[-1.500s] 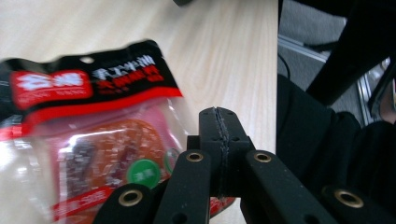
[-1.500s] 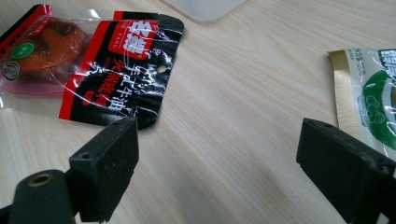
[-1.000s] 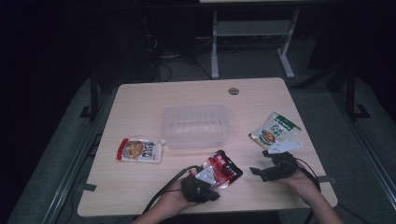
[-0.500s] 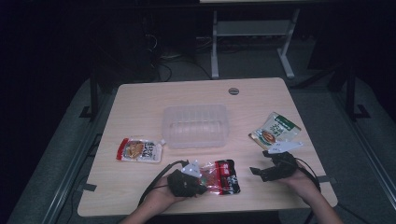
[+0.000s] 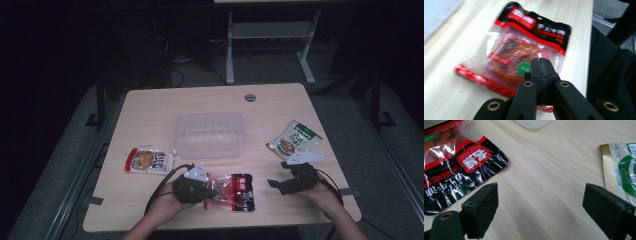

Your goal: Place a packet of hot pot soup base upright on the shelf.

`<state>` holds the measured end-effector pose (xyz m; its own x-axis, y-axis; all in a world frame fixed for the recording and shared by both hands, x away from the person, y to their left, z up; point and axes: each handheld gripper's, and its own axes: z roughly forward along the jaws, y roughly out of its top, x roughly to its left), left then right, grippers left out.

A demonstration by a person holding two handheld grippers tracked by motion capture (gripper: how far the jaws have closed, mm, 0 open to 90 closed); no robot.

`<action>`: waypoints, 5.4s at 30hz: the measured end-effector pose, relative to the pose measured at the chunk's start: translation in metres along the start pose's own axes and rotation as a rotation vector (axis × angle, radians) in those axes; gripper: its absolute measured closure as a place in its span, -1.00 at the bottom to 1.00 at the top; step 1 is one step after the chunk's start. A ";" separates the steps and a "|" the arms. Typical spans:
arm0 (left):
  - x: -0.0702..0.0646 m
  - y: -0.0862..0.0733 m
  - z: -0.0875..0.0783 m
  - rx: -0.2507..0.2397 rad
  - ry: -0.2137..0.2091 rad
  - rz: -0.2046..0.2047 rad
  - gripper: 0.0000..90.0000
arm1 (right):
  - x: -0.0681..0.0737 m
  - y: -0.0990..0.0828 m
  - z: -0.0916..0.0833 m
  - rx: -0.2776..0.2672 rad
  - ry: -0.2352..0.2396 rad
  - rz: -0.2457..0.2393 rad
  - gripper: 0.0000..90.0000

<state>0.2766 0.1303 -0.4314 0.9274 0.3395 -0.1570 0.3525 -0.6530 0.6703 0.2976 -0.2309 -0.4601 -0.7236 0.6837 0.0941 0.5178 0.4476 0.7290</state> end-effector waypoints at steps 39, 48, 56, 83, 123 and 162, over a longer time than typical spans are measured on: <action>0.028 -0.014 0.008 0.079 0.078 -0.050 0.99 | 0.001 0.000 0.000 0.002 0.004 -0.004 -0.71; 0.027 -0.015 0.012 0.107 0.085 -0.042 0.99 | 0.004 0.003 -0.004 0.002 0.043 0.015 -0.72; 0.027 -0.016 0.012 0.109 0.085 -0.045 0.99 | 0.017 0.007 -0.006 -0.003 0.109 0.010 -0.71; 0.028 -0.016 0.011 0.112 0.075 -0.059 0.99 | 0.051 0.020 0.010 0.004 0.288 0.044 -0.70; 0.026 -0.016 0.012 0.101 0.090 -0.091 0.99 | 0.069 0.043 0.037 0.053 0.400 0.068 0.44; 0.029 -0.017 0.012 0.093 0.070 -0.109 1.00 | 0.064 0.064 0.053 0.023 0.443 -0.016 1.00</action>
<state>0.2987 0.1435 -0.4558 0.8731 0.4561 -0.1720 0.4637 -0.6685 0.5814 0.3091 -0.1279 -0.4436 -0.8546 0.3659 0.3683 0.5115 0.4719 0.7181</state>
